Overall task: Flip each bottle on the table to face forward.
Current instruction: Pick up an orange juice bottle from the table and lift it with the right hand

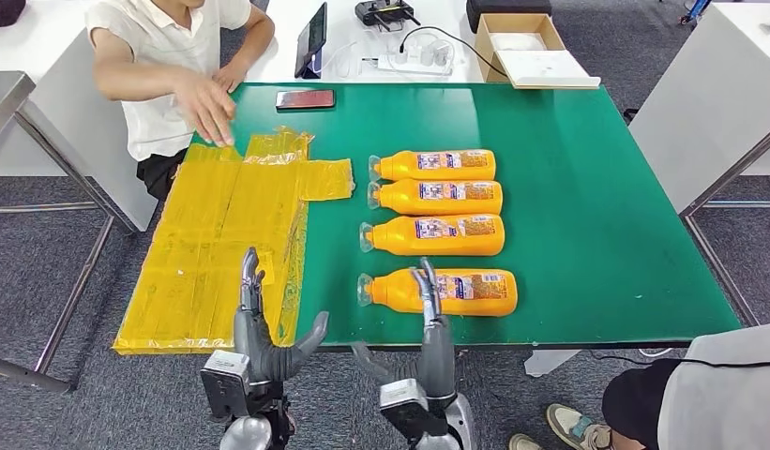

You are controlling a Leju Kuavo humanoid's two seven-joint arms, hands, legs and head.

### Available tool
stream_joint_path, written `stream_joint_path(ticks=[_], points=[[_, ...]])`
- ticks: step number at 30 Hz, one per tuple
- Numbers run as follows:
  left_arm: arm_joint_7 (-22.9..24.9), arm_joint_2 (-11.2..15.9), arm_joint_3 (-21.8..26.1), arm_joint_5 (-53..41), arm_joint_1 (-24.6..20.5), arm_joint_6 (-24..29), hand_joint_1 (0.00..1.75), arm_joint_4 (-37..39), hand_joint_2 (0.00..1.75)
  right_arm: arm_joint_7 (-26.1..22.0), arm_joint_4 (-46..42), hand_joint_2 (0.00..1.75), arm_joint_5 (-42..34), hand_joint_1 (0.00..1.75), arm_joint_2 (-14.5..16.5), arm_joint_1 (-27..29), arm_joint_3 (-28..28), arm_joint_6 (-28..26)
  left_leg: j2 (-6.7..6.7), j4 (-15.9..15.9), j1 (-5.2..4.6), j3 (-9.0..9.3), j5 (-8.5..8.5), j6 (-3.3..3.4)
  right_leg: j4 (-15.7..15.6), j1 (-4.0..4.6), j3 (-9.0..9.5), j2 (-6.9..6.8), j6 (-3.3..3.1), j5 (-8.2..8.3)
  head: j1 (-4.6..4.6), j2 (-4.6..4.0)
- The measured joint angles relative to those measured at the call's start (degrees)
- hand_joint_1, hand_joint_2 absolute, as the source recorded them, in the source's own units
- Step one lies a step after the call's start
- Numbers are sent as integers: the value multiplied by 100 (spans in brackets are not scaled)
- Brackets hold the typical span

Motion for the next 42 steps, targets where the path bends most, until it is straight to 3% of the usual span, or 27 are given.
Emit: stream_joint_path(ticks=[3, 4, 6, 11, 20, 29, 33, 42], points=[[-1, 2, 4, -80, 20, -54, 0, 0, 175, 651, 275, 175, 2893, 0, -261, -328, -861, -15, -5, 0, -3, 1, 4, 6, -2, -2, 8, -2, 2, 2, 5, -1], [-1, 2, 5, -91, 28, -56, 0, 1, 175, 735, 388, 175, 3570, 0, -317, -418, -1115, -16, -4, 1, -5, 2, 5, 7, -3, -3, 10, -2, 4, 4, 5, 0], [-1, 3, 5, -101, 40, -61, 0, 2, 175, 955, 574, 175, 4146, 0, -381, -527, -1429, -16, -3, 2, -7, 2, 5, 8, -4, -5, 11, -1, 8, 7, 4, -1], [-1, 2, 5, -103, 63, -99, 0, 2, 175, 1503, 878, 175, 4495, 0, -480, -728, -1699, -20, -1, 2, -3, 1, 4, 7, -3, -1, 5, -1, 9, 7, 2, 0], [-1, 1, 5, -103, 75, -105, 0, 2, 175, 1811, 1187, 175, 4865, 0, -642, -1019, -1747, -22, -1, 2, -2, -1, 4, 7, -3, -1, 4, 0, 9, 7, 3, 0], [-1, 1, 8, -96, 75, -129, 0, 2, 175, 2158, 1771, 175, 4735, 0, -752, -1326, -1572, -3, -1, 2, -3, -2, 4, 7, -3, -2, 4, 0, 9, 7, 2, 0], [-1, 1, 10, -99, 75, -165, 0, 2, 175, 2209, 2185, 175, 4315, 0, -813, -1516, -1426, 126, -1, 2, -3, -2, 4, 7, -2, -1, 4, 0, 9, 7, 2, 1], [-1, 1, 11, -103, 75, -175, 0, 2, 175, 2244, 2615, 175, 4255, 0, -885, -1665, -1297, 183, -4, 2, -3, -3, 4, 7, -2, -2, 3, -1, 9, 7, 2, 1]])
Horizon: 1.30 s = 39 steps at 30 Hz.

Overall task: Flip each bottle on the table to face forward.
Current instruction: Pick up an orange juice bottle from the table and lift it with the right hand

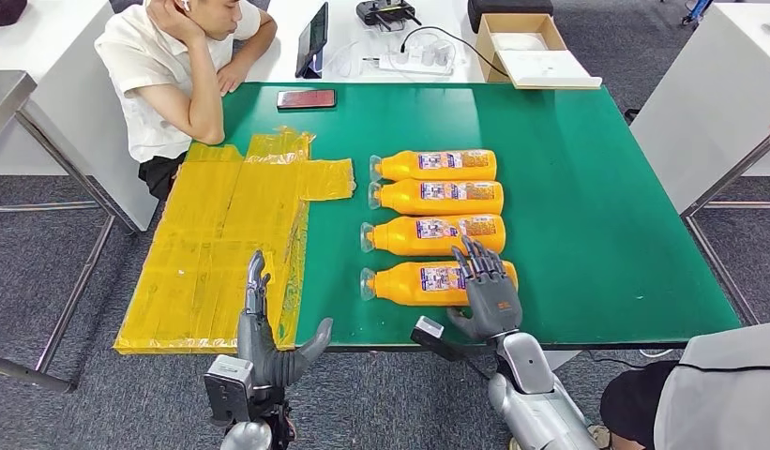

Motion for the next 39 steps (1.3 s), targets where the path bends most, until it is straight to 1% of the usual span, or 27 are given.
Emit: stream_joint_path(ticks=[3, 7, 12, 16, 18, 21, 24, 25, 26, 27, 28, 29, 31, 34, 39], points=[[0, 0, 0, 0, 0, -3, 0, 0, 175, 15, 68, 175, -1, 0, -7, -24, 25, 7, 1, 0, 0, 0, 0, 0, 0, 0, 0, 0, 0, 0, 0, -1], [0, 0, 1, 3, 0, -54, 0, 0, 175, 173, 199, 175, 21, 0, -27, -70, 69, 134, 0, 0, 0, 1, 0, 0, 0, 0, 0, 0, 0, 0, 1, 1], [0, 0, 10, 213, 0, -345, 0, 26, 175, 383, 392, 175, 45, 0, -58, -172, 165, 309, 4, 0, 0, 6, 0, 0, -1, 0, 2, 1, 0, 0, 0, 0], [0, 0, 23, 215, 2, -408, 0, 58, 175, 525, 499, 175, 99, 0, -82, -242, 261, 442, 5, 0, 0, 12, 0, 0, -2, 0, 7, 1, 0, 0, 0, 0], [0, 0, 27, 202, 2, -421, 0, 64, 175, 666, 524, 175, 188, 0, -96, -283, 319, 522, 6, 0, 0, 19, 0, 0, -2, 1, 13, 2, 0, 0, 0, 1], [0, 0, 37, 174, 2, -468, 0, 66, 175, 1016, 558, 175, 415, 0, -127, -380, 449, 691, 5, 0, 0, 32, 0, 0, -3, 1, 27, 2, 0, 0, 0, 0], [0, 0, 51, 161, 2, -519, 0, 66, 175, 1275, 604, 175, 543, 0, -155, -512, 556, 1003, 5, 0, 0, 44, 0, 0, -5, 0, 38, 2, 0, 0, 1, 0], [0, 0, 58, 161, 2, -533, 0, 67, 175, 1327, 620, 175, 550, 8, -167, -560, 583, 1169, 7, 0, 0, 49, 0, 0, -5, 0, 42, 2, 0, 0, 1, 0], [0, 0, 66, 161, 2, -551, 0, 70, 175, 1364, 637, 175, 544, 41, -176, -608, 609, 1350, 9, 0, 0, 56, -1, 0, -6, 0, 47, 3, 0, 0, 1, 0], [0, 0, 73, 161, 1, -567, 0, 76, 175, 1387, 659, 175, 532, 78, -187, -656, 634, 1534, 12, 0, -1, 64, -1, 1, -7, 0, 52, 4, 0, 0, 1, 0], [1, 0, 78, 161, -1, -586, 0, 85, 175, 1403, 686, 175, 518, 121, -197, -701, 658, 1709, 14, 0, -1, 71, -2, 1, -8, 0, 57, 4, -1, 0, 1, 0], [1, 0, 82, 162, -2, -610, 0, 97, 175, 1412, 713, 175, 502, 155, -205, -742, 685, 1860, 16, 0, -1, 77, -2, 1, -9, 1, 62, 4, -1, 0, 1, -1], [1, 0, 90, 160, -5, -663, 0, 125, 175, 1418, 771, 175, 461, 171, -224, -810, 740, 2126, 17, 0, -1, 85, -2, 1, -10, 1, 68, 5, -1, 0, 1, -1], [1, -2, 99, 145, -11, -727, 0, 162, 175, 1419, 851, 175, 405, 173, -269, -894, 826, 2391, 16, 0, -2, 95, -2, 2, -10, 1, 71, 5, -1, 1, 0, 0], [0, -4, 109, 136, -22, -799, 0, 207, 175, 1420, 987, 175, 314, 173, -351, -1001, 923, 2624, 2, -1, -1, 118, -3, 3, -12, 1, 51, 3, 6, -10, 0, -1]])
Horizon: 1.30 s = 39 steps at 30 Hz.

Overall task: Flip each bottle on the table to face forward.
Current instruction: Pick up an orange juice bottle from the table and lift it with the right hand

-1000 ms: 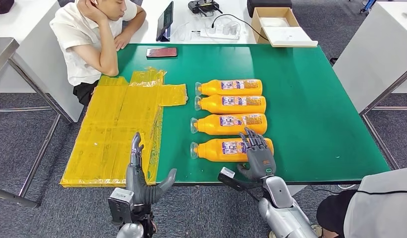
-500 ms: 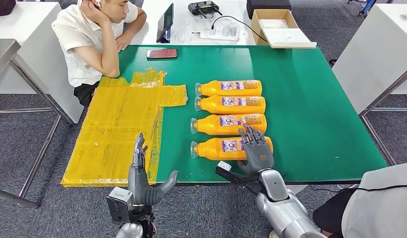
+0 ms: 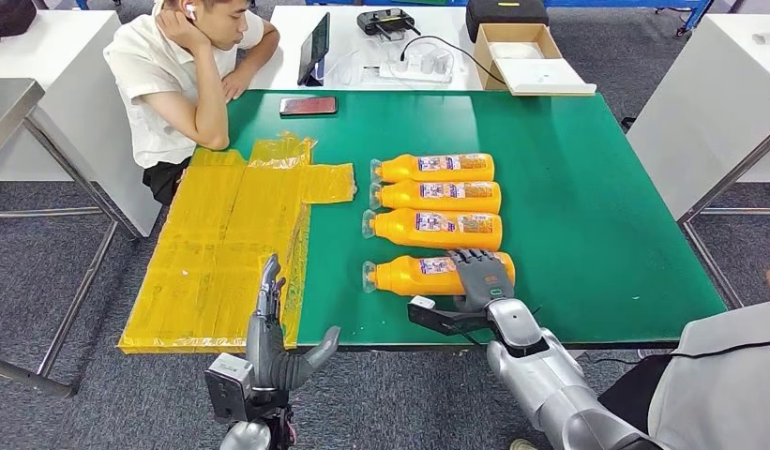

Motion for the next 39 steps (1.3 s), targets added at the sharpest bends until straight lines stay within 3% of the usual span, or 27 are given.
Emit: stream_joint_path(ticks=[9, 12, 17, 22, 25, 32, 39], points=[[0, -9, 53, 13, -3, -69, 0, 51, 175, -253, 107, 175, -366, 174, -47, -69, 42, 93, -4, -1, 1, 16, -5, 5, -12, 1, 22, 0, 8, -6, 1, 2], [0, -9, 63, 60, -4, -90, 0, 51, 175, -575, 104, 175, -707, 175, -63, -70, 36, 143, -2, -1, 1, 20, -8, 7, -17, 1, 27, 0, 8, -6, 2, 1], [18, -15, 134, 554, 12, -154, 0, 46, 175, -1596, -150, 175, -1957, 175, -105, 88, -119, 183, 22, -1, 5, 34, -25, 6, -20, 4, 71, 18, 9, -1, 3, 1], [145, -61, 238, 1139, 50, -302, 0, -37, 175, -1863, -847, 175, -2699, 175, -108, 537, -195, 144, 43, -1, 8, 35, -27, 5, -20, 8, 92, 39, 9, 4, 1, 1], [418, -96, 278, 1539, 67, -326, 0, -76, 175, -2041, -1244, 175, -2989, 175, -91, 786, -206, -152, 39, -2, 12, 25, -25, 4, -19, 13, 88, 37, 9, 2, 1, 1], [1013, -105, 301, 2371, 146, -348, 0, -113, 175, -2577, -2485, 175, -3669, 175, 125, 1622, -237, -1505, 33, -1, 13, -44, -18, 5, -13, 12, 27, 32, 11, 2, -2, 1], [1037, 32, -180, 2182, 149, -939, 0, -113, 175, -2803, -2803, 175, -3878, 175, 325, 1725, -233, -1669, 31, -1, 10, -70, -19, 6, -13, 4, 4, 32, 12, 1, 1, 1]])
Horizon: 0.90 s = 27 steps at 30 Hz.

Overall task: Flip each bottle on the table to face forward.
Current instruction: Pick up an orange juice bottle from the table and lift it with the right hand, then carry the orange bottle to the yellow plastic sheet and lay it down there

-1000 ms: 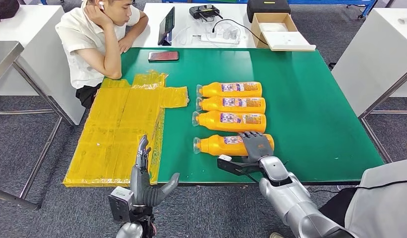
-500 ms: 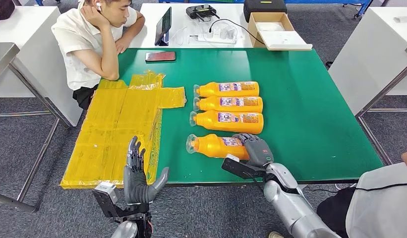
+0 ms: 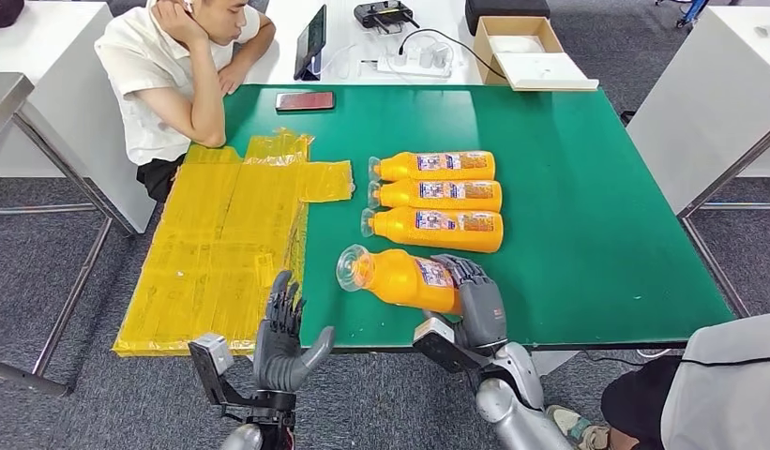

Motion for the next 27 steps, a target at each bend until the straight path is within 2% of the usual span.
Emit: stream_joint_path(ticks=[8, 12, 16, 21, 27], points=[[-3, 121, -242, -120, -9, -134, 0, 9, 175, -75, -7, 175, -43, 175, 131, -19, 43, 77, -1, 0, 0, -11, 0, 0, 0, 0, -10, -1, 0, 0, -1, 0], [-1, 144, -360, -301, -64, -295, 0, 74, 175, -78, 116, 175, -16, 175, 280, -159, 300, 297, 2, 0, 1, -12, 0, -1, 1, 1, -14, 0, 0, 0, -1, -1], [116, 166, -435, -364, -174, -419, 0, 210, 175, -167, 430, 175, 105, 175, 545, -322, 662, 230, 0, 0, 3, -12, 1, -1, 2, 3, -16, 0, 0, 0, 0, 0], [156, 163, -434, -430, -335, -83, 0, 446, 175, -278, 686, 175, 124, 175, 818, -350, 1183, 48, -5, 0, 4, -15, 1, -1, 3, 3, -18, -2, -1, -1, -1, -1], [45, 150, -401, -307, -441, 59, 0, 588, 175, -224, 927, 175, -50, 175, 881, -351, 1531, -2, -12, 0, 0, -20, 1, -1, 2, -2, -18, -5, -1, -1, 1, -1]])
